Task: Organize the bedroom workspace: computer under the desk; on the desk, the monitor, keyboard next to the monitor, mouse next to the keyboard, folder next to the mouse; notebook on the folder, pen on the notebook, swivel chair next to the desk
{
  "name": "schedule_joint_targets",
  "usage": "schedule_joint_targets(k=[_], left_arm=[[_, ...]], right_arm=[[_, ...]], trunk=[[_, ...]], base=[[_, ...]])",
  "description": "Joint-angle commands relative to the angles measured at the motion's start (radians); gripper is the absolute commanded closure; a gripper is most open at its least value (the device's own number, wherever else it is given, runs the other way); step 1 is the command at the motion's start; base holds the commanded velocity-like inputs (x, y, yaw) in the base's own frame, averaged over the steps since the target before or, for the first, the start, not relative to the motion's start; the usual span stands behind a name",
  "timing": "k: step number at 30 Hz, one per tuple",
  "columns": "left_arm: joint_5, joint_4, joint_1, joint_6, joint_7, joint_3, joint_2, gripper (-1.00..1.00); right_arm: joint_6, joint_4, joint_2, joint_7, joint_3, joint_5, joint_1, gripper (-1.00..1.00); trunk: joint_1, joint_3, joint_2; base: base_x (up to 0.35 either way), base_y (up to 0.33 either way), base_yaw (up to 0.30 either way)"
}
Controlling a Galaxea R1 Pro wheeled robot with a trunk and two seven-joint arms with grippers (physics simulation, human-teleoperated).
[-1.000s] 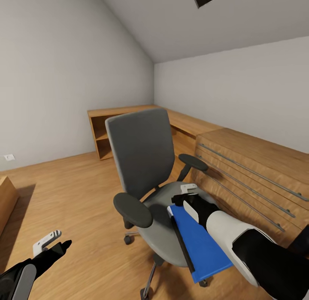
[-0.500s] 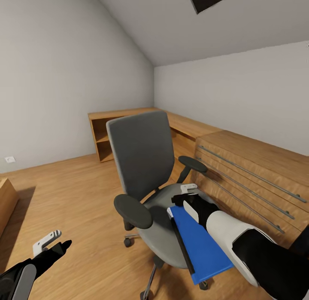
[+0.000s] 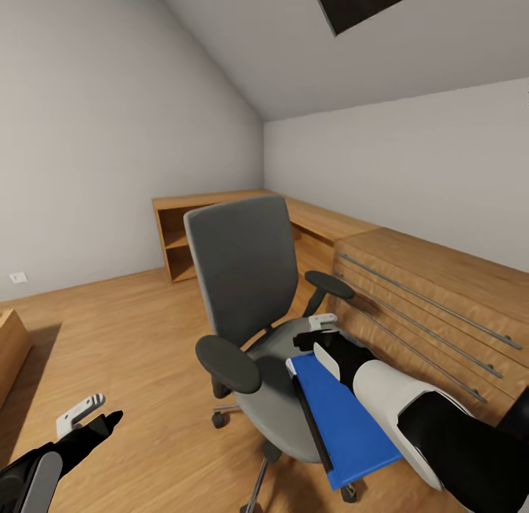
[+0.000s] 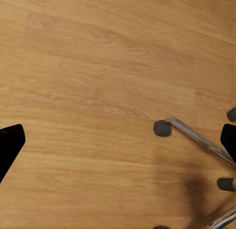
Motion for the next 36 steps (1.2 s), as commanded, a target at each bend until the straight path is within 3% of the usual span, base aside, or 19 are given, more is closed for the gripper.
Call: schedule_joint_targets(k=[1,13,19,31,36], left_arm=[[0.011,-0.001,-0.001,0.004,0.008,0.0,0.0,-1.0],[0.011,0.001,-0.001,0.004,0.01,0.0,0.0,-1.0],[0.012,0.003,-0.001,0.003,0.011,0.0,0.0,-1.0],[0.011,0.028,-0.001,0.002,0.012,0.0,0.001,-1.0],[0.011,0.033,-0.001,0.001,0.013,0.0,0.002,-1.0]], right_arm=[[0.005,-0.003,0.0,-0.007,0.008,-0.009,-0.001,-1.0],[0.017,-0.037,-0.002,-0.007,0.007,-0.014,-0.001,-1.0],[0.059,-0.059,-0.004,-0.007,0.006,-0.015,0.0,-1.0],[0.109,-0.149,-0.037,-0.007,0.005,-0.026,0.012,-1.0],[0.132,-0.187,-0.049,-0.008,0.005,-0.051,0.017,-1.0]], trunk=[[0.0,0.001,0.0],[0.0,0.019,0.0],[0.0,0.029,0.0],[0.0,0.047,0.0],[0.0,0.055,0.0]], base=[[0.0,0.0,0.0],[0.0,0.0,0.0],[0.0,0.0,0.0],[0.0,0.0,0.0],[0.0,0.0,0.0]])
